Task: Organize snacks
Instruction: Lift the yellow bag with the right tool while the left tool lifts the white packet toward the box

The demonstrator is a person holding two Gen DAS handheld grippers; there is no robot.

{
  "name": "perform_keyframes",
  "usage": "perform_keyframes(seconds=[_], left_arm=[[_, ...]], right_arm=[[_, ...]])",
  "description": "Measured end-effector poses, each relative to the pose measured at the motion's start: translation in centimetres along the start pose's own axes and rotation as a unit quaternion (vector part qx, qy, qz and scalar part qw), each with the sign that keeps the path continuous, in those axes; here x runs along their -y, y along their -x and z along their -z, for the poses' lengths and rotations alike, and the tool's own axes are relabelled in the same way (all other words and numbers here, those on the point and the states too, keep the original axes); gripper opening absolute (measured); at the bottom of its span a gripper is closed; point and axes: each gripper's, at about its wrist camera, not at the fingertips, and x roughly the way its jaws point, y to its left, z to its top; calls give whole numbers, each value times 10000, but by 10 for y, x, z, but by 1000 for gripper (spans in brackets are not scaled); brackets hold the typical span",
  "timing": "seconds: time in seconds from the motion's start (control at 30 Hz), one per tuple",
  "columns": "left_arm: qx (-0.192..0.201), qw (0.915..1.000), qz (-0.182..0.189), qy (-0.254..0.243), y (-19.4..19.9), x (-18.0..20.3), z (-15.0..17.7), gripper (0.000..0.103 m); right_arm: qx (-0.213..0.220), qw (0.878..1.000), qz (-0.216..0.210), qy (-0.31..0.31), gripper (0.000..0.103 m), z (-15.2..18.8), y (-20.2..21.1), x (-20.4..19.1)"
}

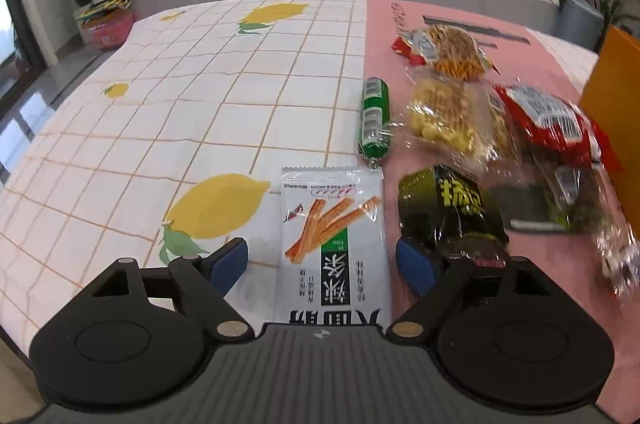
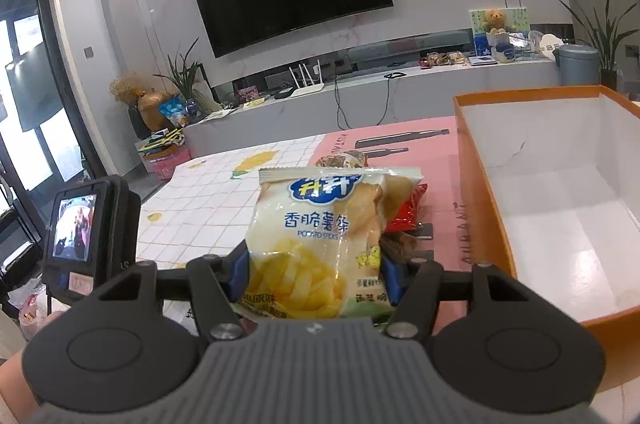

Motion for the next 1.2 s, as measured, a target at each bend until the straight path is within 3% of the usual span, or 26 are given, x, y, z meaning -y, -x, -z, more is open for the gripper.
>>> perform_keyframes(seconds=[0.13, 0.3, 0.67, 0.93, 1.2], left_arm=[[47, 10000, 67, 16, 1, 0, 0, 91], [114, 9995, 240, -197, 7, 8, 1, 59], [262, 9982, 71, -538, 12, 18, 4, 54], [478, 9974, 91, -526, 30, 18, -4, 54], [981, 9945, 95, -343, 68, 12, -20, 53]], right_arm=[[20, 10000, -13, -24, 61, -1, 2, 0], [14, 10000, -21, -13, 61, 1, 1, -3], [100, 9999, -88, 59, 61, 3, 4, -2], [251, 9988, -333, 243, 61, 2, 14, -4], [1098, 9922, -449, 390, 61, -32, 57, 9]])
